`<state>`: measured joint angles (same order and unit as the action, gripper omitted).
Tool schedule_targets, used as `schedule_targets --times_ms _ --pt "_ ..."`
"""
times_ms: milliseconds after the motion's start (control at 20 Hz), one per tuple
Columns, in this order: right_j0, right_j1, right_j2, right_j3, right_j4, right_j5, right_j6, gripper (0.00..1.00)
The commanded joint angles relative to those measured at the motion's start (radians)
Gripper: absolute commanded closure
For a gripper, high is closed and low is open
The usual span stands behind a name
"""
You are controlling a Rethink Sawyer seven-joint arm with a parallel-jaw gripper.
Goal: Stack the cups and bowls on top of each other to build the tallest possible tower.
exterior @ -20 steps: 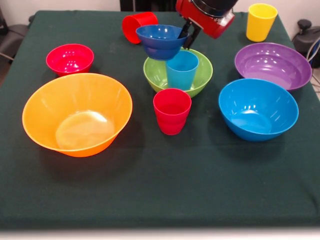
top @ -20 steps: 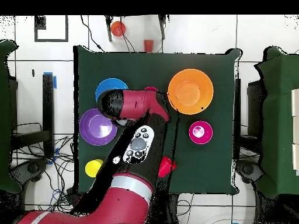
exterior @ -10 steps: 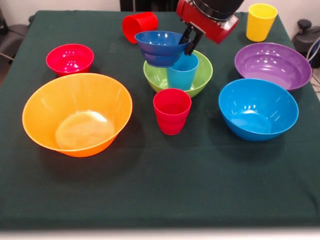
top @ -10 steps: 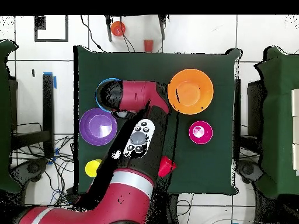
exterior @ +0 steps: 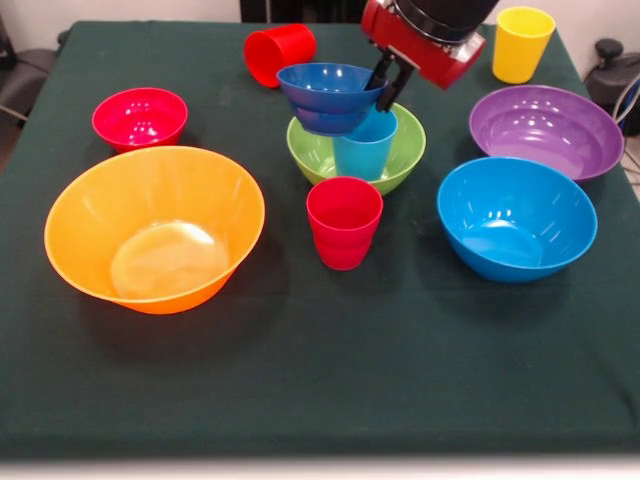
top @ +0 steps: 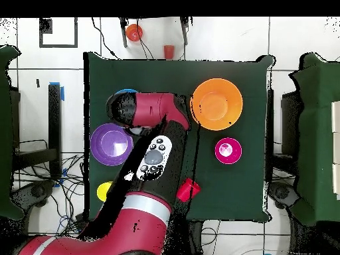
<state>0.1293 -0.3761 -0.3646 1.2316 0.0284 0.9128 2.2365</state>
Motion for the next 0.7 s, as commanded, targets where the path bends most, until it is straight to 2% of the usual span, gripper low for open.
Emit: schedule_targets --times_ms 50,300,700 --pt "0.025 0.033 0.111 0.028 -0.021 0.061 0.028 1.0" --pt "0.024 0.015 0.11 0.047 -0.017 0.072 0.019 1.0" --pt "0.025 0.024 0.109 0.02 -0.009 0.102 0.031 1.0"
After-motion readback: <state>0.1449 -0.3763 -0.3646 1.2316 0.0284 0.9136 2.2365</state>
